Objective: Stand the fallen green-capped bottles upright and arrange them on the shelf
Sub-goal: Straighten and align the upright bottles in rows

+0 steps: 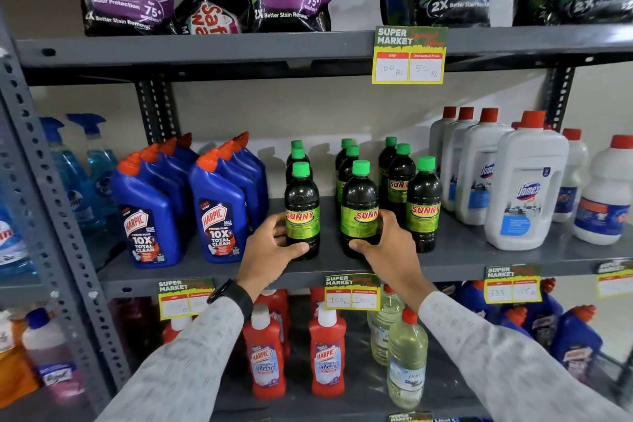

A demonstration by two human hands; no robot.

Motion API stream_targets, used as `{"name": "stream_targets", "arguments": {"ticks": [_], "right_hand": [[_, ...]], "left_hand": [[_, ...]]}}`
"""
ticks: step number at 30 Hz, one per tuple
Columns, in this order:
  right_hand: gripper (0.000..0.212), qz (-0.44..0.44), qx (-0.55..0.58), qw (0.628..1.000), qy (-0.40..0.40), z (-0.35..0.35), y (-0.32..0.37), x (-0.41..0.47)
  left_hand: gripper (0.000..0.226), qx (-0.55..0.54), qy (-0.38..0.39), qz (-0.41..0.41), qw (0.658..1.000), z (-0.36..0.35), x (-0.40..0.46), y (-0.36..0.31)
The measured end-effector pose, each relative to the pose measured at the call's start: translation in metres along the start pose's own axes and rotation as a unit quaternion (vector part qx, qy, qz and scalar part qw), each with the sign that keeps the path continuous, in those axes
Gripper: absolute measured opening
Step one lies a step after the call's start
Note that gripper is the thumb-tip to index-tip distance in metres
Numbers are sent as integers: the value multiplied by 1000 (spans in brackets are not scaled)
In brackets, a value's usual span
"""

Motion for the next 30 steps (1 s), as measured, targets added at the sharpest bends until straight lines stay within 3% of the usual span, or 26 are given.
{"name": "stream_targets", "arguments": {"ticks": [10,12,14,16,19,21,23,27,30], "right_hand": [[81,12,-9,1000,3,2,4,-4],[86,21,2,1000,10,4,5,-7],[87,28,20,999,-5,11,3,-12],[67,51,50,995,-73,24,-2,-18],[34,110,74,969,-209,46,-17,-27],[39,96,76,959,-254,58,-33,-29],[56,43,76,970,-225,71,-50,-21],[96,-58,59,994,-65,106,-83,0],[101,-64,61,996,-7,99,-81,15]], "left_hand": [[84,-2,5,2,1000,2,-8,-3],[85,65,-1,-10,998,2,-18,-7],[76,246,-38,-53,967,4,-30,-9],[68,401,-49,-85,911,2,-40,-8],[80,489,-6,-51,871,-4,-46,4],[86,523,9,-44,851,-9,-48,10],[91,542,12,-46,839,-14,-48,13],[89,548,14,-52,835,-34,-49,2],[88,546,15,-36,837,-25,-50,6]]}}
Point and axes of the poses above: each hand's wrist, its own x-axis towards the middle knuckle, its own z-axis out of the back of the hand, y = z × x, the point moved 2 cm from there along x, towards the middle knuckle, and after that the axes turned 6 degrees about y, right-handed, at the moved point
